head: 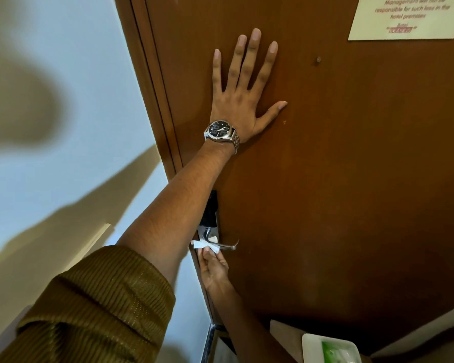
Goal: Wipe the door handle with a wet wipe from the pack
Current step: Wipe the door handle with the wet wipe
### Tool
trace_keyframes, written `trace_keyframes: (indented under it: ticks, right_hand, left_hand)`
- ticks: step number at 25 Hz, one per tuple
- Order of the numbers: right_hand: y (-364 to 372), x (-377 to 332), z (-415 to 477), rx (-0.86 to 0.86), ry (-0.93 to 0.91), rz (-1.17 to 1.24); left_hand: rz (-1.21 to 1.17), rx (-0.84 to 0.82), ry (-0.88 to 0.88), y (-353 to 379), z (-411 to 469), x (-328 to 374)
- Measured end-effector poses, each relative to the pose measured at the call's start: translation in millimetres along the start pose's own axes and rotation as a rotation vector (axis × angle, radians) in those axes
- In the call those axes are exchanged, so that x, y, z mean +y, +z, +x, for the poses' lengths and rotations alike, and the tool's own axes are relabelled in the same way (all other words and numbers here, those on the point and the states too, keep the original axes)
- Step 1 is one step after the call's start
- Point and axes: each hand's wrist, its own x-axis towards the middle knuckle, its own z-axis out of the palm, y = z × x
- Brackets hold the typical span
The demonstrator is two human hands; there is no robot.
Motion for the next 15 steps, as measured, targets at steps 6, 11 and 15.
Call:
trace_keyframes:
  ticks: [6,11,15]
  right_hand:
    - [-24.4,-26.1,-2.2,0.158,-0.096,-0.017]
    - [-23.1,-71.7,-2.5,0.187,-0.615,-0.834]
    - [-18.4,-89.6,-3.8,-0.026,-0.874,-2.009]
  left_hand:
    - [0.005,0.005,-0.002,-2.0,0.1,-0.3]
    - [0.009,0.008,-0.017,0.0,-1.2,1.5]
    - [0.002,0.007,-0.013,-1.4,-1.0,1.9]
